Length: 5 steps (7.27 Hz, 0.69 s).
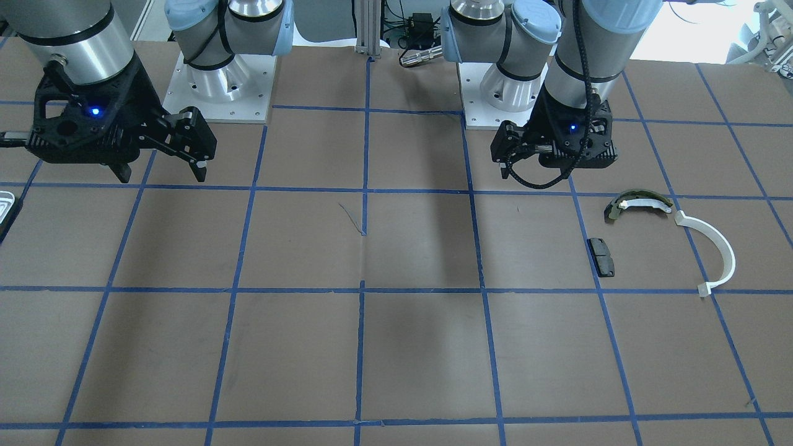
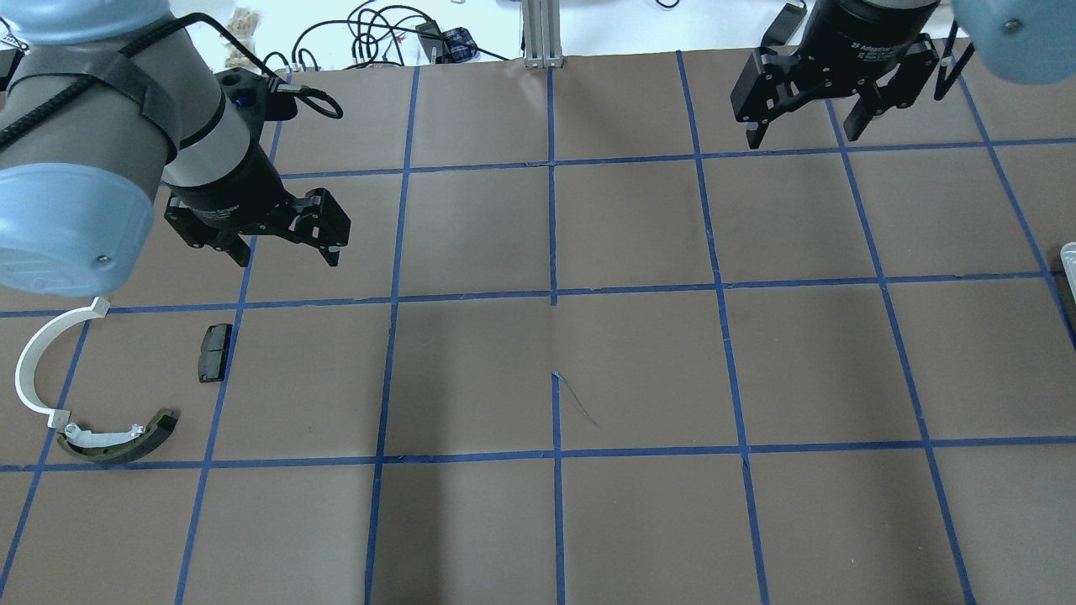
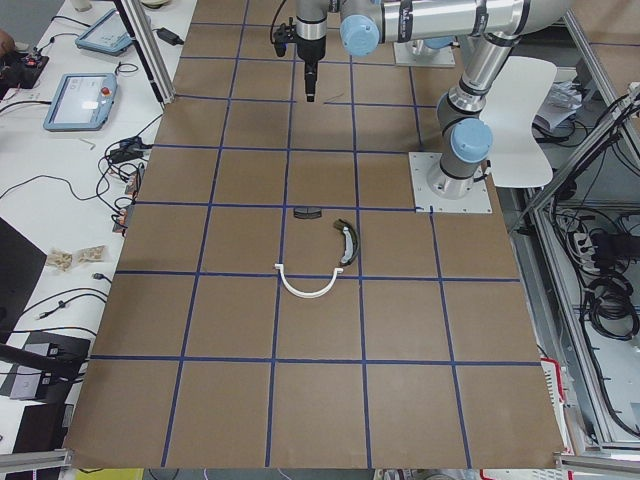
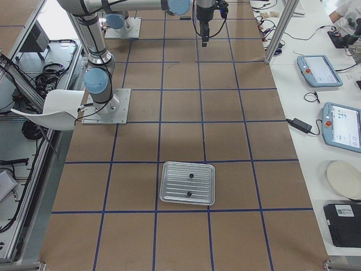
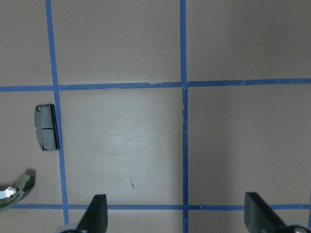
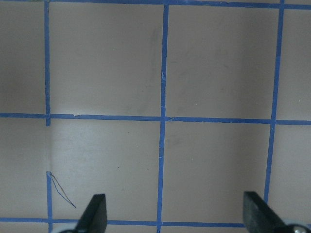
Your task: Place bearing gear from tray to pile
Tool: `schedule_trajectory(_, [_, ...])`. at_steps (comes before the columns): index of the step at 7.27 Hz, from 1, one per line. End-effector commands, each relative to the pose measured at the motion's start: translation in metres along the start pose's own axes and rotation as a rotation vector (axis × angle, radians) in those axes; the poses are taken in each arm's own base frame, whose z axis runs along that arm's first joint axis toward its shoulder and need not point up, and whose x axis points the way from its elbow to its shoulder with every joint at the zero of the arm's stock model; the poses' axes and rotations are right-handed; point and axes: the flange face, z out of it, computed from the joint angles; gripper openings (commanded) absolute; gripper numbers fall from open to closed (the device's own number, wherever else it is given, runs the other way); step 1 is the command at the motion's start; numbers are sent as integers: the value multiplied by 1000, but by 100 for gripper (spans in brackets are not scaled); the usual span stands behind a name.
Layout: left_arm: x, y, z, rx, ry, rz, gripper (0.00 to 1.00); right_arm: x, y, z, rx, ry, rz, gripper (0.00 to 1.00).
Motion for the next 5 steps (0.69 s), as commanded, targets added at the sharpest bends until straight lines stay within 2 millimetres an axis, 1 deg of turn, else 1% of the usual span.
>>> schedule_trajectory(1, [1,4,0,-4,-3,2,100,0,0,-3,6,0,1,100])
schedule_trajectory(2, [1,0,8,-19,-3,2,100,0,3,-6,8,3,1,100])
schedule_trajectory(3, [0,-1,10,-21,-3,-1,100,2,5,-6,0,7,0,100])
schedule_trajectory(4, [0,0,10,-27,-4,0,100,4,2,1,-12,5,-5,100])
schedule_trajectory(5, [4,9,26,-72,-3,8,100,22,1,7,-31,8,24,100])
